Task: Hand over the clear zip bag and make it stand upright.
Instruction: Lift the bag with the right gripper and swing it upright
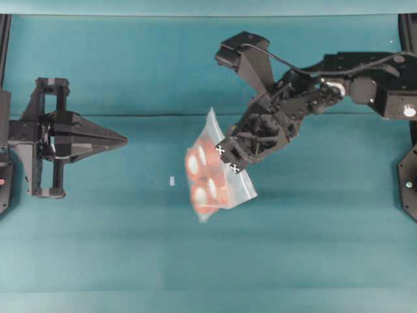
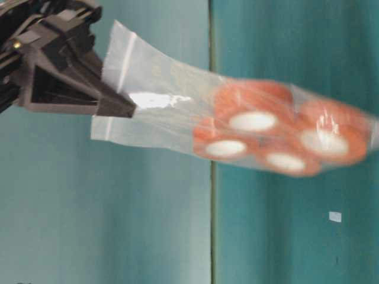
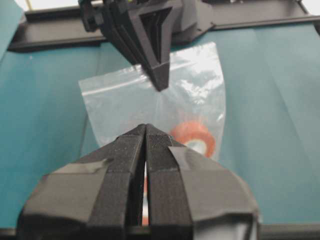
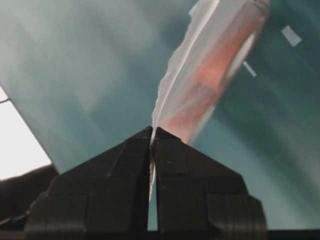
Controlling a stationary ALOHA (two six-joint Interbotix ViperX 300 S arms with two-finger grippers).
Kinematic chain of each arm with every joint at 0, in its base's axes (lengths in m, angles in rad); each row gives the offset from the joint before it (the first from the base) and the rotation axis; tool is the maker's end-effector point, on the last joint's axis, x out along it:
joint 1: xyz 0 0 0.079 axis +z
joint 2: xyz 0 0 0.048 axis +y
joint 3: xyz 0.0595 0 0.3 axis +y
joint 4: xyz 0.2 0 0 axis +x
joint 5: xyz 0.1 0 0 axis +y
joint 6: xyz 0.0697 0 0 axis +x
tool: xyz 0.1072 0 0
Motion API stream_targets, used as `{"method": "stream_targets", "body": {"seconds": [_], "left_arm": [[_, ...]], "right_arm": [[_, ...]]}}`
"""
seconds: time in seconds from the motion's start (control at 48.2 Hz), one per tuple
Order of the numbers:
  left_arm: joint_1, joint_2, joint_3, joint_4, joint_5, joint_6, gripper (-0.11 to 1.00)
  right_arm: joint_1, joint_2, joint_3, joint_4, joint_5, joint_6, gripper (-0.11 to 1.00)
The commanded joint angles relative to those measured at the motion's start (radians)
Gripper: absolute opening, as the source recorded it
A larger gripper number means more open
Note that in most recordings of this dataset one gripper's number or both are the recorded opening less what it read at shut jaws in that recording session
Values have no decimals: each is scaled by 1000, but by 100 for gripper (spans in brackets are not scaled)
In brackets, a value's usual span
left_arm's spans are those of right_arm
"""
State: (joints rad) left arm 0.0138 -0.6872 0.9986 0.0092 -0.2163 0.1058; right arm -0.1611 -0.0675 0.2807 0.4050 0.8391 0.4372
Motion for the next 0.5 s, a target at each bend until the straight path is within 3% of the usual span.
{"method": "stream_targets", "body": {"seconds": [0.0, 0.207, 0.477], "left_arm": [[-2, -5, -23, 2, -5, -9, -1], [-9, -5, -21, 2, 3, -66, -1], [3, -5, -29, 2, 6, -63, -1]], "right_arm": [[0, 5, -67, -6, 58, -35, 1], [2, 64, -167, -6, 161, -114, 1], [0, 115, -270, -9, 287, -166, 1]]}}
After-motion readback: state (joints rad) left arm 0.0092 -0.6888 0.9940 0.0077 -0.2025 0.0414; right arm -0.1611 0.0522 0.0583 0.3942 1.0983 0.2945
